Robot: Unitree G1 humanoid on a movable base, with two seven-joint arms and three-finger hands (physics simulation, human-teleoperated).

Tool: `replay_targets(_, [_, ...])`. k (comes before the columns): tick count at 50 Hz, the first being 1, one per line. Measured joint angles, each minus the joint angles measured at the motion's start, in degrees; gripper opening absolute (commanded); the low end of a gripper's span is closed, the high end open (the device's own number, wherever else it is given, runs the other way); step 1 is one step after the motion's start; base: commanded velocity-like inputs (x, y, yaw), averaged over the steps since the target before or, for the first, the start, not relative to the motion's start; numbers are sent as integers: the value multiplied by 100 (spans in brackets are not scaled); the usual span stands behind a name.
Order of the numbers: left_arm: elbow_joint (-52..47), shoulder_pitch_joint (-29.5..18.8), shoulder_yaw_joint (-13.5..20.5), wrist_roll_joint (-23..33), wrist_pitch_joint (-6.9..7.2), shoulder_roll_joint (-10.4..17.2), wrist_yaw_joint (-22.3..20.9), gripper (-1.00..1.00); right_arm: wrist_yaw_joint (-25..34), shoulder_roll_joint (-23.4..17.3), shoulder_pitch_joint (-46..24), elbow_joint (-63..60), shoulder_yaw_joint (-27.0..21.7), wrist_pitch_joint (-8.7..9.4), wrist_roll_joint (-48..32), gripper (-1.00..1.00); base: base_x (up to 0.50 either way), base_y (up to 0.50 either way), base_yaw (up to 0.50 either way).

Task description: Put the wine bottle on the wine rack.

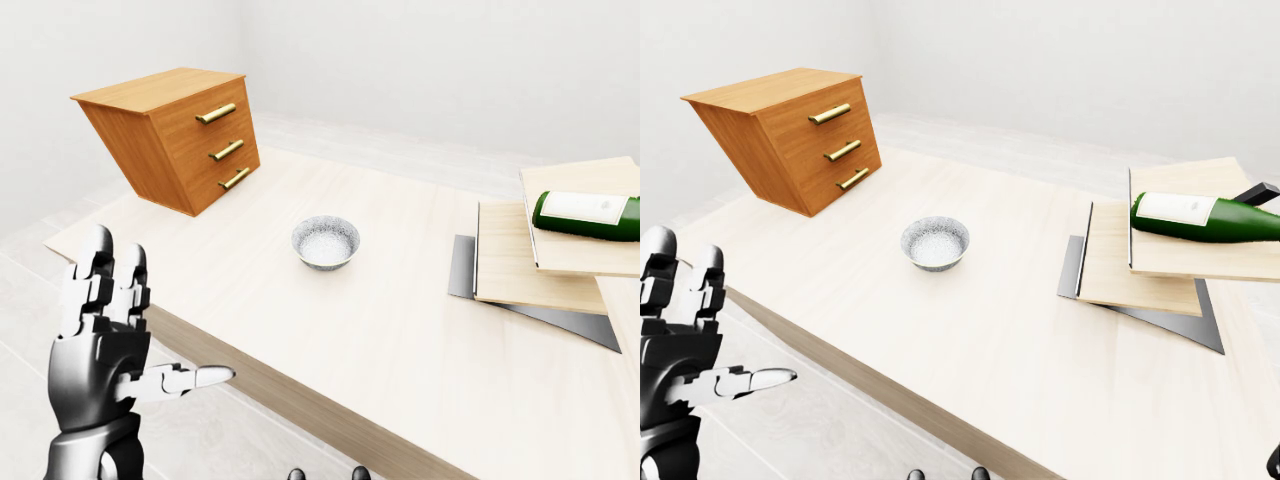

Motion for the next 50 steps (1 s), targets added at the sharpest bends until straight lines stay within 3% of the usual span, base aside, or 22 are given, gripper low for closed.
replay_targets(21, [-41,33,13,-5,0,-38,-51,100,732,-164,1139,-1260,-666,0,77,100,0,0,0])
replay_targets(50, [-243,52,82,-68,0,-75,-95,100,2008,-321,4252,-3308,-2615,0,87,100,0,0,0])
